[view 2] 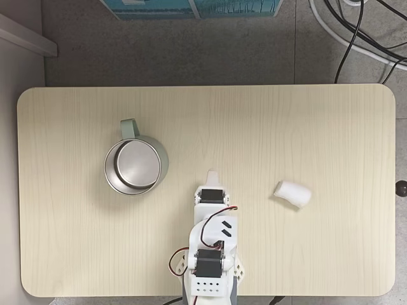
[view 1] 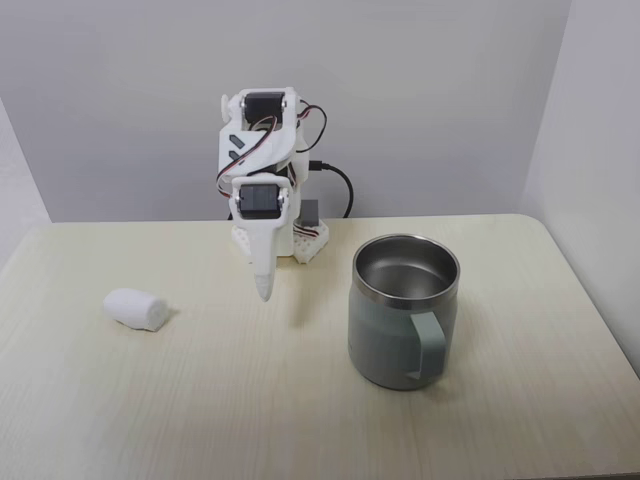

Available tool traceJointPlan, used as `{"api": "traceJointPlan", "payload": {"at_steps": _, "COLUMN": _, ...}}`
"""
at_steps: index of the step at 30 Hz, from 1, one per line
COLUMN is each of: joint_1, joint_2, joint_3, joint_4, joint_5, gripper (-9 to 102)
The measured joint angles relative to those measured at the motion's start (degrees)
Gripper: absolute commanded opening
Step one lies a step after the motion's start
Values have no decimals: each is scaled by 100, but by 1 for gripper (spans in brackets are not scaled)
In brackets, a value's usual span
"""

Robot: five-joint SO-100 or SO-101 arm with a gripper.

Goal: Grasp a dressing and put it in the cup.

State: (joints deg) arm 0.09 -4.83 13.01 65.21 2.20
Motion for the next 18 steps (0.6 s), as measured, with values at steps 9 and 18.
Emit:
{"api": "traceJointPlan", "payload": {"at_steps": 9, "joint_1": 9, "joint_2": 44, "joint_3": -211, "joint_4": -650, "joint_5": -246, "gripper": 0}}
{"api": "traceJointPlan", "payload": {"at_steps": 18, "joint_1": 9, "joint_2": -44, "joint_3": -211, "joint_4": -686, "joint_5": -246, "gripper": 0}}
